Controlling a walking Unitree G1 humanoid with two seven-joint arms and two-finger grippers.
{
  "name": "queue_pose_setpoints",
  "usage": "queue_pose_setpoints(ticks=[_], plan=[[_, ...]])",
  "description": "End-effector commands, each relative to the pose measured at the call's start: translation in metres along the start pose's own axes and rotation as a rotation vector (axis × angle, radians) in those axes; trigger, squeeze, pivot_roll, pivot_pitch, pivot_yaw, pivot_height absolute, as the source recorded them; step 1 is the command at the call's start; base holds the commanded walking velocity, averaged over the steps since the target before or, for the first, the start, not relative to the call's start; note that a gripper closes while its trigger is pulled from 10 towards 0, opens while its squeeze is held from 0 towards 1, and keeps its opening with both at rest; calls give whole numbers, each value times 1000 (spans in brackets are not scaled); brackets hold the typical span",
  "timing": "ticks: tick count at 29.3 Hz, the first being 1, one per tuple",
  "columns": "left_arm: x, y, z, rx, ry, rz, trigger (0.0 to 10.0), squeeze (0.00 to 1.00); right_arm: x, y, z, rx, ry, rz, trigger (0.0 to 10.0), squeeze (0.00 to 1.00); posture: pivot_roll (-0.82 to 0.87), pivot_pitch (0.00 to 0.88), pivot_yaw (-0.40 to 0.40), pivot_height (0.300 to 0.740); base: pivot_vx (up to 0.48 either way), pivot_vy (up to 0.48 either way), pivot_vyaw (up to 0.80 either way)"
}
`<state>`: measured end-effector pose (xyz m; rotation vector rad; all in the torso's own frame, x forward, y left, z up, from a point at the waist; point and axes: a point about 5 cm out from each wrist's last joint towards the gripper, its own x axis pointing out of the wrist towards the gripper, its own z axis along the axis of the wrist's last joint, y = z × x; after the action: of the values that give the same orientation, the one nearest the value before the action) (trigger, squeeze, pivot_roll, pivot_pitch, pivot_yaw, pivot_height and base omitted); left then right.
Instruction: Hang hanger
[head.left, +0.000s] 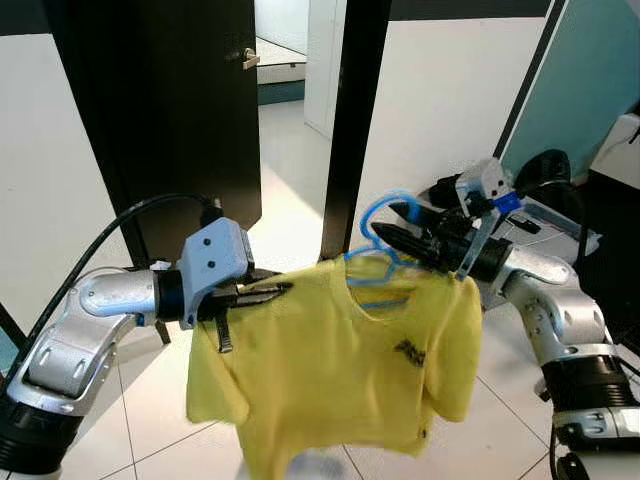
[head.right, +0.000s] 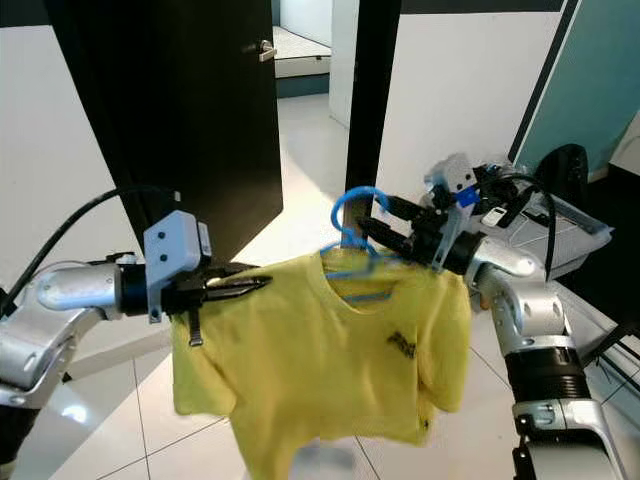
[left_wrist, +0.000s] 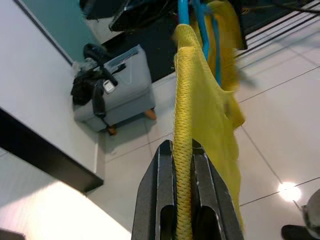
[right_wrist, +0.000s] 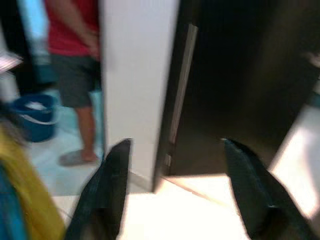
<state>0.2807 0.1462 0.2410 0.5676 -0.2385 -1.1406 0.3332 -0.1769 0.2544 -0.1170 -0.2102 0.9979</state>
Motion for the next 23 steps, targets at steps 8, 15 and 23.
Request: queue_pose_setpoints(ticks=[8, 15, 23], plan=[[-3, 25, -7, 35, 16, 232, 10000, 0, -10, 2, 2, -64, 63, 34, 10000, 412, -7, 0, -39, 740, 0, 0, 0], [0, 35, -12, -26, -38, 471, 10000, 0, -42, -51, 23, -11, -109, -464, 10000, 0, -7, 0, -33, 740, 0, 0, 0], [8, 24, -40, -245, -95, 699, 10000, 0, -104, -70, -12, 77, -73, -901, 10000, 0, -25, 0, -19, 740, 0, 0, 0]])
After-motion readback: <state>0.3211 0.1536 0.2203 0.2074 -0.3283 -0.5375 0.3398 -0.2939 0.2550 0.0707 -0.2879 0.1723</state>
